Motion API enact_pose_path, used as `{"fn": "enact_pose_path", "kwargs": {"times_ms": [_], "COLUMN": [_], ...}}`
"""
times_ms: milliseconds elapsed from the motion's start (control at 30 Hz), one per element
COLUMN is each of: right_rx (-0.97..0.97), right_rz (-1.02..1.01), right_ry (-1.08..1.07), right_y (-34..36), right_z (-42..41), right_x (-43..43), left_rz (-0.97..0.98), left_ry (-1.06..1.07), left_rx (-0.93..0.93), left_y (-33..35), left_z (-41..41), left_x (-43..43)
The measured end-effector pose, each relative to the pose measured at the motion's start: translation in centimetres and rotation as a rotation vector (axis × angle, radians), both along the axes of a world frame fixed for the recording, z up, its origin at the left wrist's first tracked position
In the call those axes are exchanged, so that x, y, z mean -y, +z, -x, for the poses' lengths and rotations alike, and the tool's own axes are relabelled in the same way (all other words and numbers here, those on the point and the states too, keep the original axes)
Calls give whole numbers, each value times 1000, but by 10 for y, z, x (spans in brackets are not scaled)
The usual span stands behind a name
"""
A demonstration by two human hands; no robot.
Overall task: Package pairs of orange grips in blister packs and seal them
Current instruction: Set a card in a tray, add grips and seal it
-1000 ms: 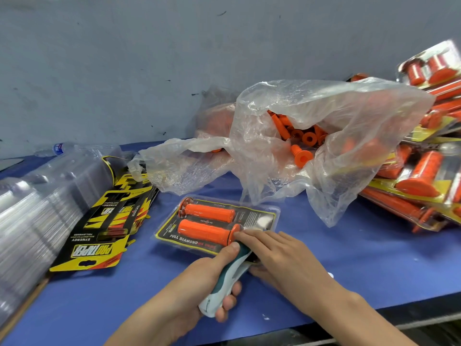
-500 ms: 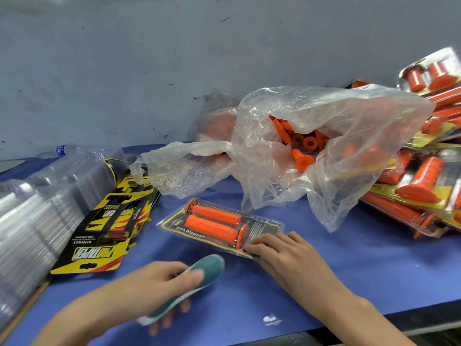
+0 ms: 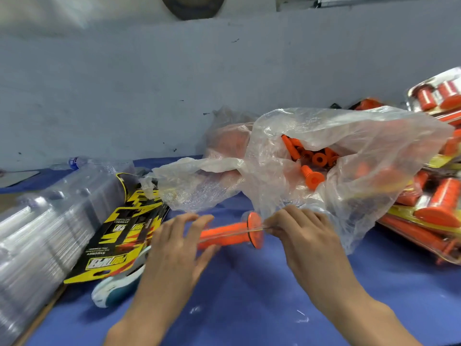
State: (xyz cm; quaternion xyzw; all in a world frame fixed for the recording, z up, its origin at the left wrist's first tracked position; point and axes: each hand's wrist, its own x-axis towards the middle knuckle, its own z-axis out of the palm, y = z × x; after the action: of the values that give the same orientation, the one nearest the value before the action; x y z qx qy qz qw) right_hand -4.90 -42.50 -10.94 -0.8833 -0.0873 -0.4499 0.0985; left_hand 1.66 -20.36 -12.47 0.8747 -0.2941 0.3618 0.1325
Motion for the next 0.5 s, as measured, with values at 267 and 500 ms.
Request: {"fn": "enact_pose_path", "kwargs": {"times_ms": [267,500], "right_rx": [11,-384], "right_rz": [-850,-1141], "right_ry": [208,352], "right_y": [31,-9], "right_z": [-9,-21], "right_x": [3,-14], "left_rz": [754,1178], "left_ry": [-169,-293], "left_rx": [-407,-965], "left_y": [12,6], "left_z": [5,11], "left_x": [35,55]}}
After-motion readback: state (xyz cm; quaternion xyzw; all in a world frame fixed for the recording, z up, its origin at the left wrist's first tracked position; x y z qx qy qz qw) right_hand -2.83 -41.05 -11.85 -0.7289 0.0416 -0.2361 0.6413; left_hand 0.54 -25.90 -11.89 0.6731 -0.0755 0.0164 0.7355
